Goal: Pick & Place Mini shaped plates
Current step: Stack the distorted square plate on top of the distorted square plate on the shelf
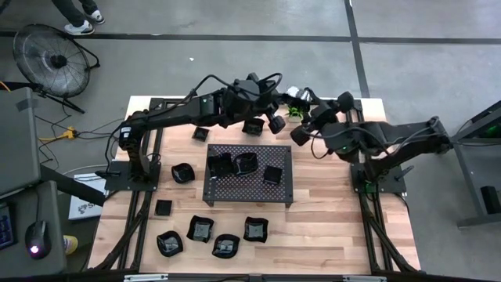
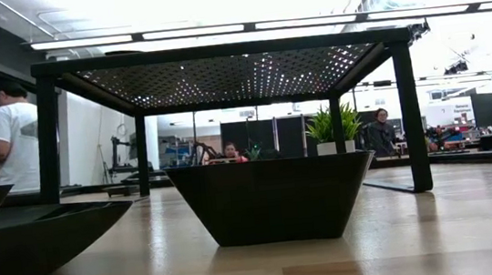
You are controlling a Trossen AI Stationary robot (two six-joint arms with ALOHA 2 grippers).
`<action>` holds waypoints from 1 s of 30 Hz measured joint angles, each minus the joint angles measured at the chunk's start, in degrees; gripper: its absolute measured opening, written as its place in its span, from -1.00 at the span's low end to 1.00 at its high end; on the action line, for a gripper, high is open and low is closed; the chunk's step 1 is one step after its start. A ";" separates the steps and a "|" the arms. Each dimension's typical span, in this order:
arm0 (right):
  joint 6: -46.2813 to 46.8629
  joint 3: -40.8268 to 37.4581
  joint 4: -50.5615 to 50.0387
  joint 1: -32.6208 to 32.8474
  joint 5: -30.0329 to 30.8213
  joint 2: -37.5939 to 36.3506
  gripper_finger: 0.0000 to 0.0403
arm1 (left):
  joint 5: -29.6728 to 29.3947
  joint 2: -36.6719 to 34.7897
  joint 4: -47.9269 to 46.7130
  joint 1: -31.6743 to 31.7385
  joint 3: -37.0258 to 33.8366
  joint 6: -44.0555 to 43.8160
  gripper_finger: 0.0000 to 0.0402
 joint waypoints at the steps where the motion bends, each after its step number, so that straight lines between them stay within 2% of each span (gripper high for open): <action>1: -0.01 0.00 0.11 0.00 -0.65 -0.47 -0.10 | 0.23 0.00 -0.27 -0.03 0.01 0.03 -1.00; 5: 1.19 -0.02 0.13 0.02 -2.97 -2.51 0.10 | 0.14 -0.15 -1.71 0.37 0.01 0.42 -1.00; 9: 1.64 -0.02 0.15 0.02 -3.99 -3.75 0.20 | -0.27 -0.26 -2.04 0.93 0.01 0.41 -1.00; 15: 1.32 -0.02 0.12 0.02 -5.40 -4.05 0.21 | -0.28 -0.26 -2.05 0.89 0.01 0.41 -1.00; 30: 2.01 -0.02 -0.23 0.02 -18.26 -4.05 0.22 | -0.39 -0.28 -2.01 1.16 0.01 0.41 -1.00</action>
